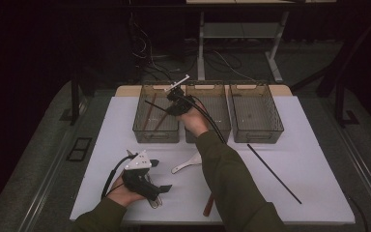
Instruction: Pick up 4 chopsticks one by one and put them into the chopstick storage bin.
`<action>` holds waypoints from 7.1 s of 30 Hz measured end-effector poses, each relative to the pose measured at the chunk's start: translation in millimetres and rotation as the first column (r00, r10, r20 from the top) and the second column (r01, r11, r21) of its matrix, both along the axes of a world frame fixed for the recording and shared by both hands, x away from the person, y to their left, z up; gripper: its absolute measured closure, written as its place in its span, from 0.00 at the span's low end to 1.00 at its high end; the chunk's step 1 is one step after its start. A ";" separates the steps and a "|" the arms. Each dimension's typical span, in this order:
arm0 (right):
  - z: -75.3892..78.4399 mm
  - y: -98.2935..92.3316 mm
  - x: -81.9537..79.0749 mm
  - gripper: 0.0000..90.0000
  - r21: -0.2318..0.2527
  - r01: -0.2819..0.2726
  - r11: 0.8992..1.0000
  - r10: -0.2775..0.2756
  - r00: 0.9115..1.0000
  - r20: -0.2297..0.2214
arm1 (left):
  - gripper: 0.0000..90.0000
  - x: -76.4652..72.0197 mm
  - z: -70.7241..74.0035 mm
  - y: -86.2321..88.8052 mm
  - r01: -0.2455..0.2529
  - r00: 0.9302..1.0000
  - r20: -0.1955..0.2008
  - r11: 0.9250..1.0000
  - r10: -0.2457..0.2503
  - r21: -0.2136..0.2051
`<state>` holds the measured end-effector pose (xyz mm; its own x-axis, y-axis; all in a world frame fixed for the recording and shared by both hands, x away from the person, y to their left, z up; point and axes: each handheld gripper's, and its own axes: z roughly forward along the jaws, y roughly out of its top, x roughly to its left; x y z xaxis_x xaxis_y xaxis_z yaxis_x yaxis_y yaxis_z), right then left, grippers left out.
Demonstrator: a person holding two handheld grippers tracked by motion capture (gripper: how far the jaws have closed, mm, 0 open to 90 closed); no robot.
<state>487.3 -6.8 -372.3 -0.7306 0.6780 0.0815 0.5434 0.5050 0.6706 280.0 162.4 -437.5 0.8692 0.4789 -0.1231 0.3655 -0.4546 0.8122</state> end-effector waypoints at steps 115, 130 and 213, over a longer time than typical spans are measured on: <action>-48.5 -301.2 -194.0 0.72 -0.006 0.165 0.986 -0.165 0.986 0.013 | 0.00 -1.0 -0.1 -0.8 0.011 1.000 -0.009 1.000 -0.011 -0.001; -67.0 -317.7 -191.2 0.90 -0.070 0.187 0.980 -0.191 0.980 -0.056 | 0.00 -0.9 -0.2 -0.8 0.014 1.000 -0.006 1.000 -0.014 0.002; 7.8 -219.0 -140.8 0.95 0.146 -0.052 0.988 0.041 0.996 0.077 | 0.00 -1.3 -1.8 -4.4 0.017 1.000 -0.018 1.000 -0.017 0.007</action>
<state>346.5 -225.8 -364.5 -0.7689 0.6274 0.1234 0.4680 0.4208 0.7771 278.7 158.0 -439.3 0.8749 0.4651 -0.1354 0.3723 -0.4668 0.8022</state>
